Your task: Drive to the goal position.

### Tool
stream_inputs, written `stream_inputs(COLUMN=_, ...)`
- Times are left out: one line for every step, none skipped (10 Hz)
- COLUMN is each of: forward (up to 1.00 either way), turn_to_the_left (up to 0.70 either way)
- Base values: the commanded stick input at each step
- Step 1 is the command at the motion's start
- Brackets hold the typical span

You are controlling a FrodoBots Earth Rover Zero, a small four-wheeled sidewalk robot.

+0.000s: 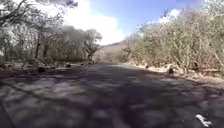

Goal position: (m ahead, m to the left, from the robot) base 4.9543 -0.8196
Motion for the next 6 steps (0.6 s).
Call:
stream_inputs(forward=0.70, turn_to_the_left=0.00)
stream_inputs(forward=0.70, turn_to_the_left=0.00)
stream_inputs(forward=0.70, turn_to_the_left=0.00)
stream_inputs(forward=0.70, turn_to_the_left=0.00)
stream_inputs(forward=0.70, turn_to_the_left=0.00)
stream_inputs(forward=0.70, turn_to_the_left=0.00)
